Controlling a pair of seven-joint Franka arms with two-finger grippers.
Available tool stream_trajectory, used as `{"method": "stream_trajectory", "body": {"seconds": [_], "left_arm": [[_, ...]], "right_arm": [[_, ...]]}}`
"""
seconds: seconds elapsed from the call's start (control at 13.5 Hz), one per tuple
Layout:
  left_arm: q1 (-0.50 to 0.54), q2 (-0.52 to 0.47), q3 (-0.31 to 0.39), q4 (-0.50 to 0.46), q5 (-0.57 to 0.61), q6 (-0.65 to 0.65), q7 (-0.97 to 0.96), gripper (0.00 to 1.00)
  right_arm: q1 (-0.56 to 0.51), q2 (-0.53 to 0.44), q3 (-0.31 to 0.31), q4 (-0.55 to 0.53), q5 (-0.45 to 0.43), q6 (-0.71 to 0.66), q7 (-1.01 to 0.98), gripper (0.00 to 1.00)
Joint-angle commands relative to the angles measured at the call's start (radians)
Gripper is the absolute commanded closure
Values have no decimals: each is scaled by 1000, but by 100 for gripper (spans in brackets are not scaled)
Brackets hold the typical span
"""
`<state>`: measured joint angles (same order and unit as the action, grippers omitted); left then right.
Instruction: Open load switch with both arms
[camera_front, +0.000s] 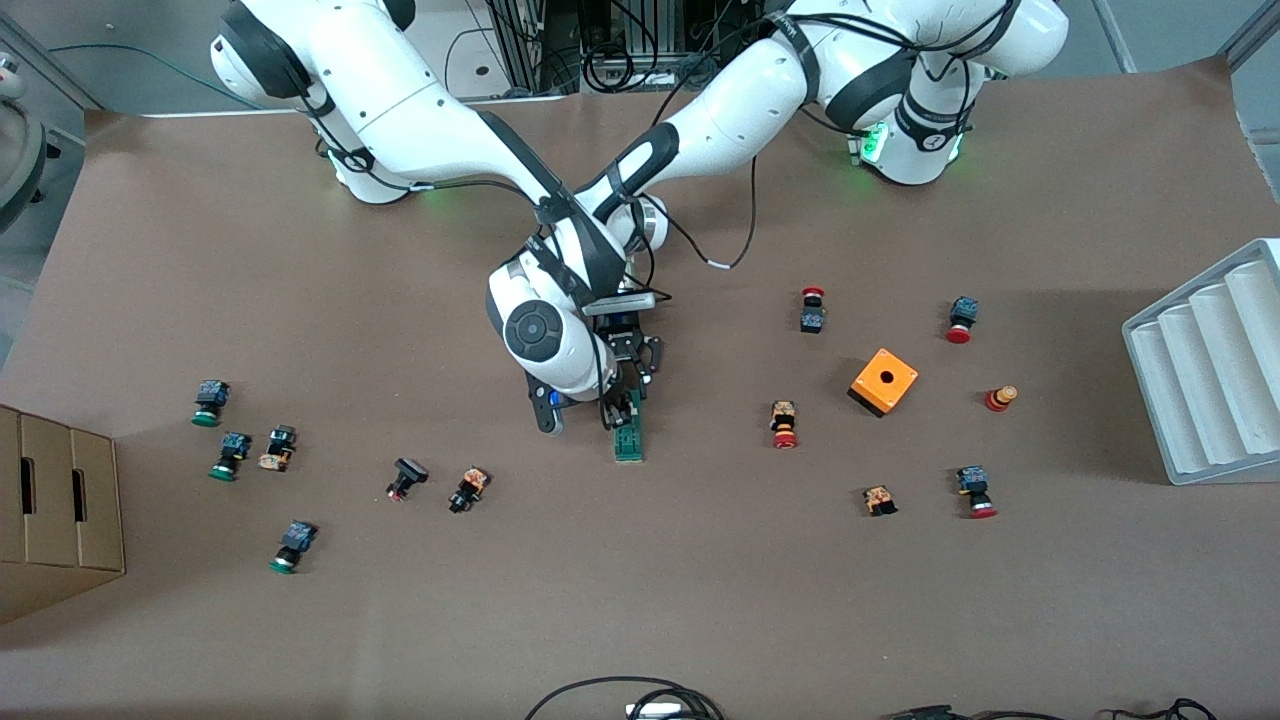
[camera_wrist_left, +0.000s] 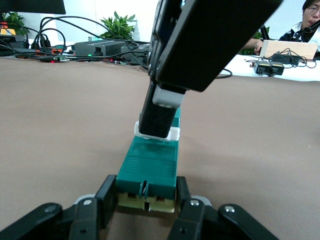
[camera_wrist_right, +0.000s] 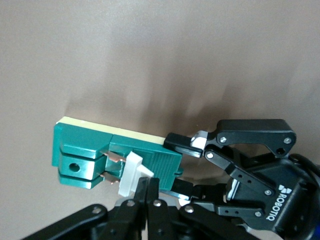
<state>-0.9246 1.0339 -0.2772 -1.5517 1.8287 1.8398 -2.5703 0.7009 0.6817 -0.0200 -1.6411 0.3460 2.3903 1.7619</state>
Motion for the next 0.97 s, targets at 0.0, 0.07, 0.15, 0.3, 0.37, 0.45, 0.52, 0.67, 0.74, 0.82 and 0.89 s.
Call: {"method": "stream_trajectory", "body": {"seconds": [0.0, 0.07, 0.15, 0.3, 0.37, 0.45, 0.52, 0.67, 0.74, 0.82, 0.89], "left_arm": [[7, 26, -3, 19, -16, 9, 5, 45], [7, 28, -3, 19, -16, 9, 5, 45], [7, 32, -3, 19, -16, 9, 5, 45], [7, 40, -3, 21, -14, 9, 5, 45], [7, 41, -3, 21, -14, 9, 5, 45], [7, 40, -3, 21, -14, 9, 5, 45], [7, 41, -3, 21, -14, 9, 5, 45], [7, 41, -3, 21, -12, 9, 5, 45], [7, 41, -3, 21, -12, 9, 5, 45], [7, 41, -3, 21, -12, 9, 5, 45], [7, 40, -3, 21, -12, 9, 5, 43]], "right_arm": [[-4, 28, -3, -6, -47, 59, -1, 97], [-3, 32, -3, -6, -48, 70, 1, 97], [-3, 36, -3, -6, -48, 75, 1, 96], [-4, 30, -3, -5, -48, 69, 2, 96], [-8, 25, -3, 3, -48, 66, 2, 95], [-12, 13, -3, 6, -47, 55, -1, 83], [-23, 1, -3, 12, -45, 27, -2, 66], [-53, -11, -3, 56, -45, -54, -8, 16], [-61, -30, -4, 63, -47, -77, -18, 0], [-73, -59, -4, 61, -48, -83, -47, 0], [-89, -89, -5, 54, -48, -95, -95, 0]]}}
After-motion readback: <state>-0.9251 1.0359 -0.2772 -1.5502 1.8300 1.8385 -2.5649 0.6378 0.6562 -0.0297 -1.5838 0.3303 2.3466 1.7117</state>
